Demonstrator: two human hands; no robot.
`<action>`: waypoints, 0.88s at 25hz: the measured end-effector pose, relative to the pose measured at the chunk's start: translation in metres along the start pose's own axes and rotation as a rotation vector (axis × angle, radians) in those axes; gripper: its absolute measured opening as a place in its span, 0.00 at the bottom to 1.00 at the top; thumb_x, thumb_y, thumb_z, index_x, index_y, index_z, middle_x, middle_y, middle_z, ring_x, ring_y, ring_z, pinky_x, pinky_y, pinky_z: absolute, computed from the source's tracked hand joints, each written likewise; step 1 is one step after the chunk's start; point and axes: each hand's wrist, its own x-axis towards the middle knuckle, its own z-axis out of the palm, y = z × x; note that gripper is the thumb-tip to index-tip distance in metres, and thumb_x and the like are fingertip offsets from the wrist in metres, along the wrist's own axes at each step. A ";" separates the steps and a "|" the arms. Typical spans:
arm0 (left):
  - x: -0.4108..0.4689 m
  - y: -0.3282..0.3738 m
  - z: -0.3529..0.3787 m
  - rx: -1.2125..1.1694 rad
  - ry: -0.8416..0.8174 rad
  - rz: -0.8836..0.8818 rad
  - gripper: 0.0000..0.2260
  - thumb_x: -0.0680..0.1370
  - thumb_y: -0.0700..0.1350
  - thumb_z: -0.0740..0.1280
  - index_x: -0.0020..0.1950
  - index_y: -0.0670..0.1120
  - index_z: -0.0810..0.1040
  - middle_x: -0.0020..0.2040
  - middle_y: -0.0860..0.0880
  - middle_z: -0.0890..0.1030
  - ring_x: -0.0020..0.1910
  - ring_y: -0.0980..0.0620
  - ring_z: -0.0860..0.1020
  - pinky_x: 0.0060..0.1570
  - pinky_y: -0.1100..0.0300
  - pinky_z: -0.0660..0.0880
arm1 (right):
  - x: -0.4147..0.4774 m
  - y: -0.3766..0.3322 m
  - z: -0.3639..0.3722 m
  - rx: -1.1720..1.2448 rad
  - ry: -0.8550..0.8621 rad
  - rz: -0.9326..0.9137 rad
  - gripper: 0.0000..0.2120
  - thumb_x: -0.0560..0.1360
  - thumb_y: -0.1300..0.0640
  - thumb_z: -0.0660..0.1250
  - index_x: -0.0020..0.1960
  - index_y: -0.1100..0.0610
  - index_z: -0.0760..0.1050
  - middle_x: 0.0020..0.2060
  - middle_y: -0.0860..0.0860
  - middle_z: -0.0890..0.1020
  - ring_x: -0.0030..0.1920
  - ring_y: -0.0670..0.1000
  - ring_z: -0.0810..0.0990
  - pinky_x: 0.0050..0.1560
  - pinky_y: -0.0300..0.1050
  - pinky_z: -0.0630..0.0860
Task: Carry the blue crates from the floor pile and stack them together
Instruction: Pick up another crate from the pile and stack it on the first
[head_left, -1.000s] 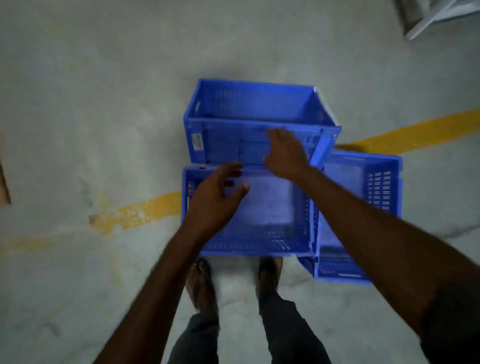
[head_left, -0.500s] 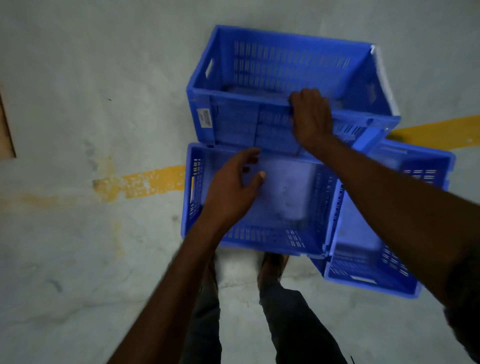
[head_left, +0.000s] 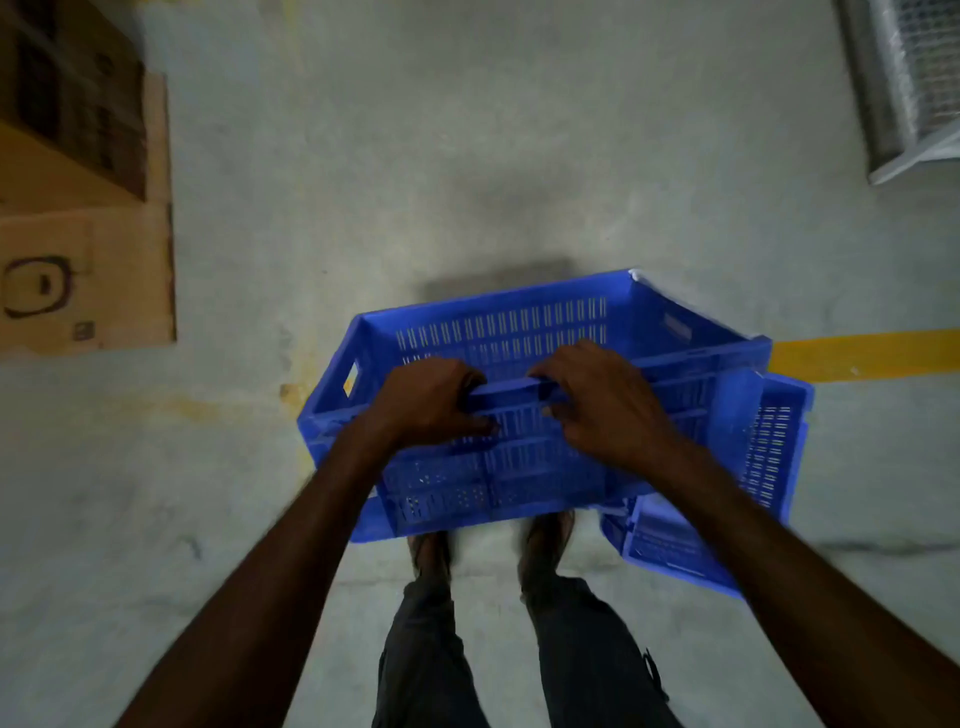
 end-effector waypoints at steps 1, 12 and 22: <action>-0.021 -0.001 -0.014 -0.027 -0.014 0.005 0.20 0.69 0.65 0.71 0.43 0.49 0.78 0.37 0.52 0.79 0.40 0.49 0.79 0.39 0.53 0.76 | 0.001 -0.014 -0.018 0.006 -0.112 0.011 0.22 0.64 0.53 0.77 0.56 0.51 0.76 0.48 0.51 0.81 0.52 0.56 0.77 0.47 0.52 0.75; -0.379 -0.076 0.015 0.084 0.242 -0.390 0.20 0.72 0.68 0.61 0.50 0.53 0.75 0.48 0.48 0.84 0.50 0.45 0.82 0.41 0.54 0.75 | -0.025 -0.288 0.004 -0.260 -0.231 -0.532 0.16 0.55 0.53 0.75 0.40 0.51 0.76 0.32 0.50 0.82 0.33 0.53 0.82 0.29 0.42 0.71; -0.689 -0.219 0.064 0.045 0.611 -0.771 0.15 0.72 0.61 0.65 0.52 0.53 0.80 0.44 0.48 0.85 0.48 0.44 0.82 0.38 0.56 0.74 | -0.017 -0.645 0.074 -0.347 -0.118 -0.761 0.15 0.66 0.43 0.73 0.49 0.50 0.79 0.42 0.51 0.85 0.48 0.56 0.83 0.43 0.46 0.75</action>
